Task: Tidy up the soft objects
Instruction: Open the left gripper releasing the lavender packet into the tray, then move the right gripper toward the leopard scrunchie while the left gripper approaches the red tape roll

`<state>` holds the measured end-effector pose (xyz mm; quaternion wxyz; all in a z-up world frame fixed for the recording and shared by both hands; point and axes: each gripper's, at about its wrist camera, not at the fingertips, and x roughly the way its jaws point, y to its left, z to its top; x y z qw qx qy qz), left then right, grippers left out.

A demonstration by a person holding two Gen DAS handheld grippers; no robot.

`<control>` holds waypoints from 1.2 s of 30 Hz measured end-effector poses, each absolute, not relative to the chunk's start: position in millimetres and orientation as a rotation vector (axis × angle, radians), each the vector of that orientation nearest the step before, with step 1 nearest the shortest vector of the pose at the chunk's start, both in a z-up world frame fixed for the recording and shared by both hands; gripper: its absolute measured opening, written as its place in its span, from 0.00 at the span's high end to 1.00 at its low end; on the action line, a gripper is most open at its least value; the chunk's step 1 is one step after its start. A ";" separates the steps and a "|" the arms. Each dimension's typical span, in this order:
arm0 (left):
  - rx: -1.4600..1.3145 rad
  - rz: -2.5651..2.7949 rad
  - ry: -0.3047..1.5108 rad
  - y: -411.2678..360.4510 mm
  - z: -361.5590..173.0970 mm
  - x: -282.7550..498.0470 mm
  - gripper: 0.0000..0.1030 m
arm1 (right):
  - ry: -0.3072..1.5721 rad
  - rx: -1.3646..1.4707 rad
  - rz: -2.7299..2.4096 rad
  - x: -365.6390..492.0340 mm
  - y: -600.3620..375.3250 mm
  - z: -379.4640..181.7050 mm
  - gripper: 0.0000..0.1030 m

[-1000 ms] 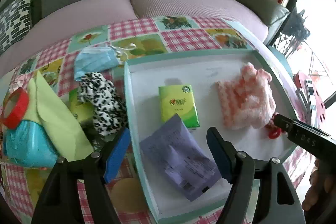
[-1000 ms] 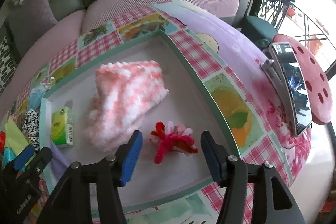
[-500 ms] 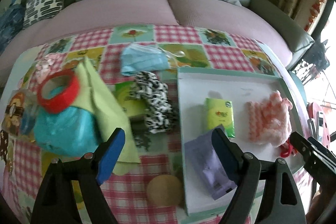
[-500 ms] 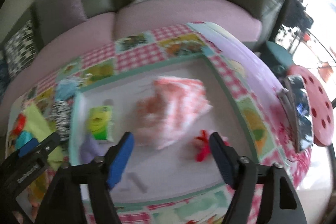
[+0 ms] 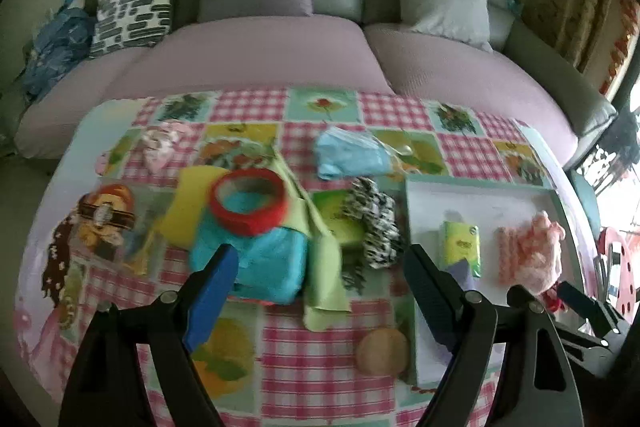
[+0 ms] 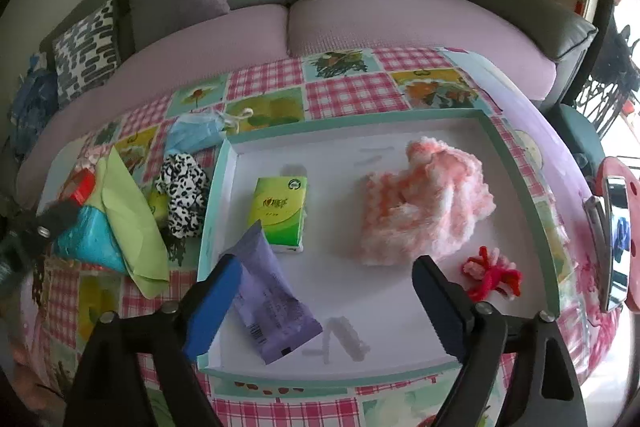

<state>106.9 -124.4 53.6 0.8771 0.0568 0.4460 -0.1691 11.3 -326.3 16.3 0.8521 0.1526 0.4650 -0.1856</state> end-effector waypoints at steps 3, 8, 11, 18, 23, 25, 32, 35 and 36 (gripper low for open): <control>0.103 -0.320 0.909 -107.1 61.7 111.1 0.17 | 0.986 0.318 -0.372 14.8 -321.7 12.8 0.12; 0.030 -0.257 0.906 -63.6 67.5 123.6 0.17 | 1.011 0.290 -0.340 22.8 -307.0 5.3 0.00; -0.017 -0.194 0.916 -36.7 64.6 132.5 0.17 | 1.022 0.279 -0.313 27.3 -297.6 1.9 0.00; -0.120 -0.030 0.984 24.8 38.3 156.7 0.16 | 1.034 0.265 -0.243 40.7 -272.2 -6.2 0.00; -0.195 0.018 1.012 49.6 24.0 162.6 0.11 | 0.992 0.301 -0.187 50.0 -260.4 -4.4 0.00; -0.207 0.022 1.008 53.4 21.6 165.6 0.06 | 0.952 0.306 -0.195 54.0 -258.4 0.2 0.00; -0.247 0.008 1.047 55.3 10.3 181.2 0.06 | 0.955 0.233 -0.219 79.9 -253.3 6.1 0.00; -0.226 -0.005 1.024 47.8 16.7 185.2 0.06 | 0.980 0.237 -0.175 92.5 -254.7 11.5 0.00; -0.215 -0.009 1.010 44.6 20.1 185.8 0.06 | 0.981 0.253 -0.172 95.8 -256.8 13.9 0.00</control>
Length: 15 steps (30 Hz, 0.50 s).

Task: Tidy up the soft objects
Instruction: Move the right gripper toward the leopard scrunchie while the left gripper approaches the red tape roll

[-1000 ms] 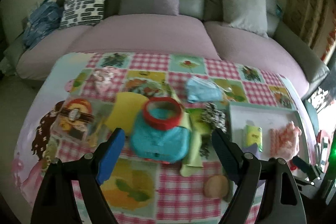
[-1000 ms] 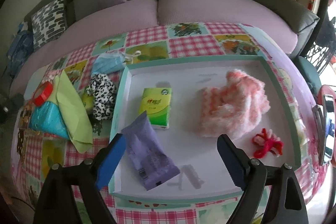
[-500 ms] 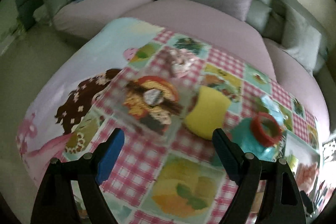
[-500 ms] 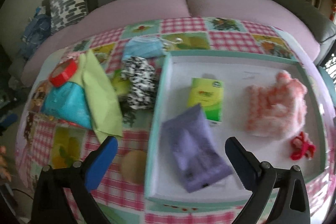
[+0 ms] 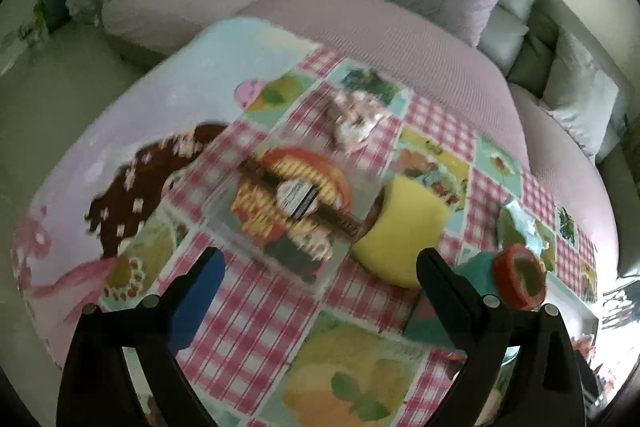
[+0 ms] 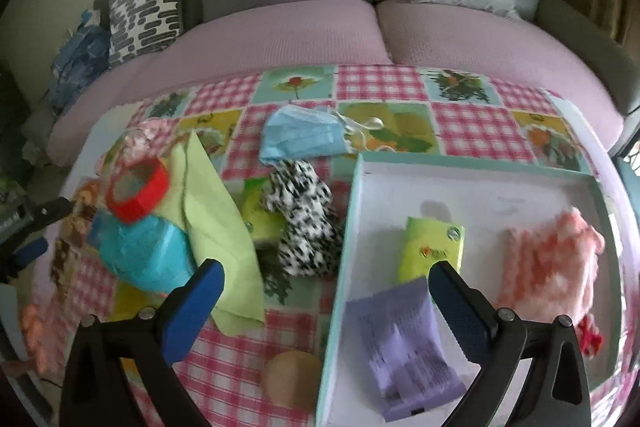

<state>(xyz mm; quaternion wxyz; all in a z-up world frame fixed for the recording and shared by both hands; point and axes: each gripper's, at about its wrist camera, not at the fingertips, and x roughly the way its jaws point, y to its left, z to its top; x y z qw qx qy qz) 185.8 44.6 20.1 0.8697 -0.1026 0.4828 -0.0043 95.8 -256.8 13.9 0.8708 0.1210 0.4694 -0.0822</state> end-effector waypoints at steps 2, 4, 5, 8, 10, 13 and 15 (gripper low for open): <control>-0.172 -0.020 0.996 33.1 29.7 189.2 0.06 | 0.988 0.261 -0.211 104.0 -260.2 20.3 0.00; -0.143 -0.046 1.002 22.5 38.0 194.3 0.06 | 0.988 0.254 -0.240 112.1 -262.9 26.0 0.00; -0.130 -0.056 1.006 16.5 42.4 197.2 0.06 | 0.987 0.258 -0.240 114.9 -264.4 28.7 0.00; -0.105 -0.078 1.004 -2.7 55.4 206.3 0.06 | 0.975 0.292 -0.221 122.7 -269.5 35.2 0.00; -0.116 -0.116 0.999 -16.1 59.1 211.1 0.06 | 0.961 0.301 -0.209 125.7 -272.3 37.7 0.00; -0.124 -0.170 1.016 -29.9 51.6 212.0 0.06 | 0.946 0.292 -0.203 129.7 -270.9 34.1 0.00; -0.113 -0.184 1.051 -35.5 43.2 213.5 0.06 | 0.956 0.302 -0.202 133.1 -269.6 27.5 0.00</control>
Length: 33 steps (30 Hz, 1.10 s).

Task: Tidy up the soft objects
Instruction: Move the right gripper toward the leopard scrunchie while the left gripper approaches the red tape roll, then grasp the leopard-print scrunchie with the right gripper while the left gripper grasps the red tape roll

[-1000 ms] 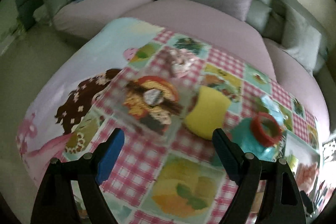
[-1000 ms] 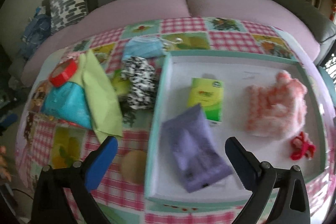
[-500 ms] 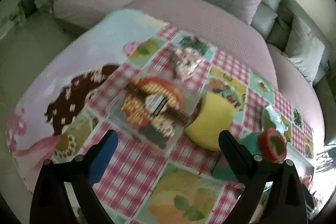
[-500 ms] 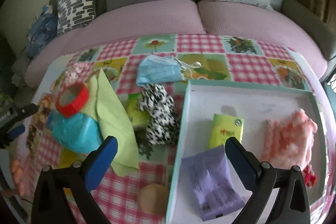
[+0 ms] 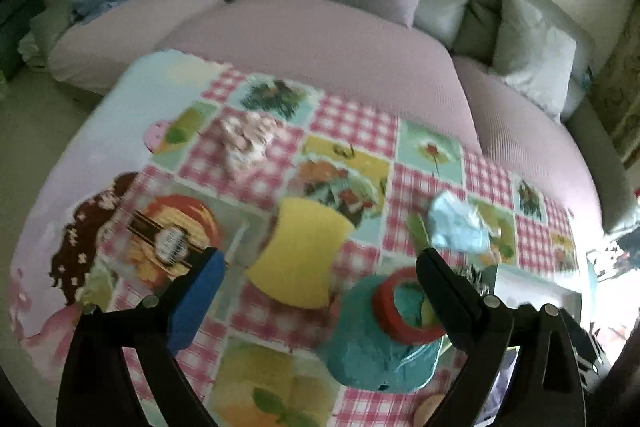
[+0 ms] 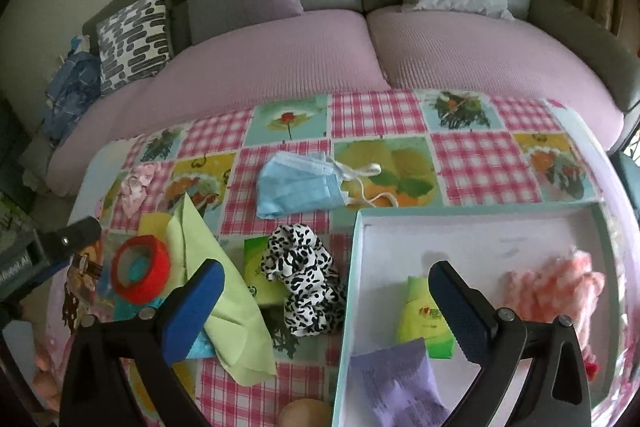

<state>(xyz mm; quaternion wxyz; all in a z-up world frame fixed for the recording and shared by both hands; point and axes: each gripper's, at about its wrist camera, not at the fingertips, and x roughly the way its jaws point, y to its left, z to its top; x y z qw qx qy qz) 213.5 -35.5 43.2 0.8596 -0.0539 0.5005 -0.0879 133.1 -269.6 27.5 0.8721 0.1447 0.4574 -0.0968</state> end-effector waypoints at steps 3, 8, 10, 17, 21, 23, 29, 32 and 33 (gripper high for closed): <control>-0.121 -0.193 1.063 -36.3 39.5 211.3 0.06 | 0.993 0.307 -0.195 138.4 -265.5 15.0 0.00; -0.124 -0.204 1.062 -34.9 41.0 203.0 0.06 | 0.955 0.281 -0.159 137.8 -257.8 13.4 0.00; -0.117 -0.218 1.065 -38.3 39.8 201.5 0.06 | 0.963 0.266 -0.167 139.0 -255.8 9.3 0.00; -0.089 -0.277 1.091 -54.4 34.5 199.9 0.06 | 0.994 0.236 -0.149 146.0 -248.4 -4.1 0.22; -0.065 -0.302 1.104 -62.9 30.4 198.8 0.06 | 1.014 0.213 -0.142 148.4 -243.2 -11.5 0.29; -0.053 -0.308 1.108 -65.6 28.9 198.3 0.06 | 1.014 0.215 -0.143 148.9 -242.5 -13.7 0.35; -0.021 -0.336 1.100 -76.7 27.6 194.5 0.07 | 1.024 0.247 -0.128 150.9 -242.6 -20.1 0.51; -0.007 -0.341 1.102 -81.6 24.6 194.5 0.19 | 1.031 0.249 -0.124 151.5 -242.2 -22.1 0.56; -0.016 -0.354 1.107 -82.4 23.5 194.6 0.25 | 1.034 0.252 -0.123 151.7 -242.3 -23.4 0.57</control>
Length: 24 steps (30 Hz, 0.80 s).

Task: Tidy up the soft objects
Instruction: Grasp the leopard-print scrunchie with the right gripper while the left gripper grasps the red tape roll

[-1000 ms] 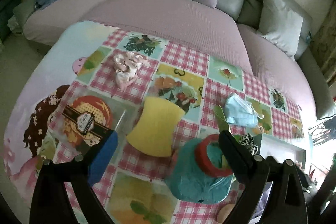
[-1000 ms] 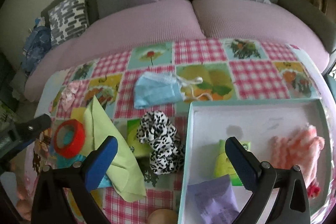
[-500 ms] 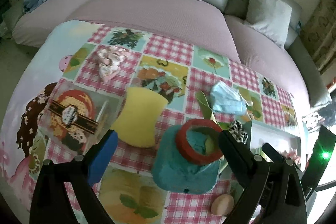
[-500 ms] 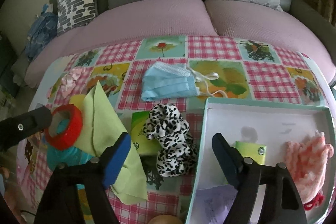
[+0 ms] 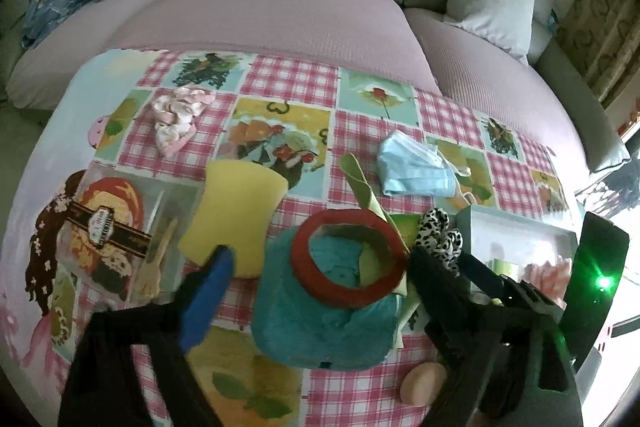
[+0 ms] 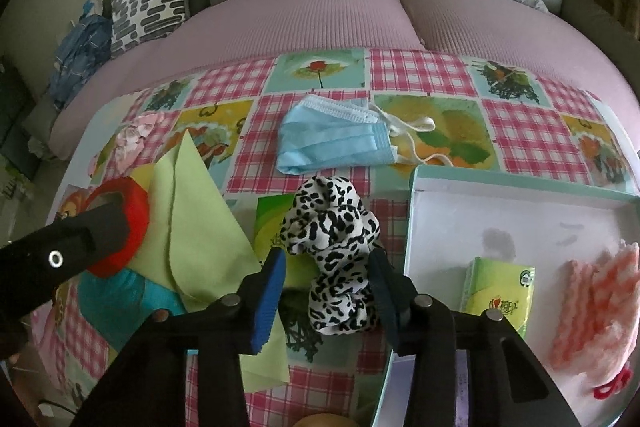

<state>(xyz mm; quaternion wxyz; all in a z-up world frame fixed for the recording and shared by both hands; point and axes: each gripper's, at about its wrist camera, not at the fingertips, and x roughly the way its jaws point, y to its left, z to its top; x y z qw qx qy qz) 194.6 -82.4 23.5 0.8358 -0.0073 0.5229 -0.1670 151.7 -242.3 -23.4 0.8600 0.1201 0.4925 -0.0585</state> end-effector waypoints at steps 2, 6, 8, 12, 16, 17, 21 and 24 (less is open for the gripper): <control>-0.031 -0.374 1.113 -84.0 22.2 194.2 0.30 | 1.037 0.255 -0.123 151.4 -242.9 -25.6 0.61; -0.009 -0.373 1.083 -87.2 27.1 191.8 0.41 | 1.034 0.260 -0.123 151.1 -244.2 -27.2 0.63; -0.016 -0.372 1.083 -86.6 27.7 191.9 0.42 | 1.035 0.259 -0.126 151.2 -244.7 -28.3 0.70; -0.030 -0.367 1.079 -83.9 28.1 192.6 0.42 | 1.032 0.278 -0.129 151.2 -247.7 -30.0 0.76; -0.034 -0.356 1.073 -81.0 29.1 192.3 0.42 | 1.023 0.293 -0.133 149.8 -250.7 -26.1 0.83; -0.035 -0.354 1.070 -80.0 30.2 191.9 0.42 | 1.016 0.297 -0.134 148.8 -251.5 -23.8 0.83; -0.034 -0.343 1.043 -76.4 39.4 189.3 0.42 | 0.973 0.328 -0.130 142.5 -257.0 -9.0 0.85; -0.035 -0.342 1.014 -73.6 49.1 186.0 0.42 | 0.929 0.332 -0.129 134.8 -259.1 8.1 0.85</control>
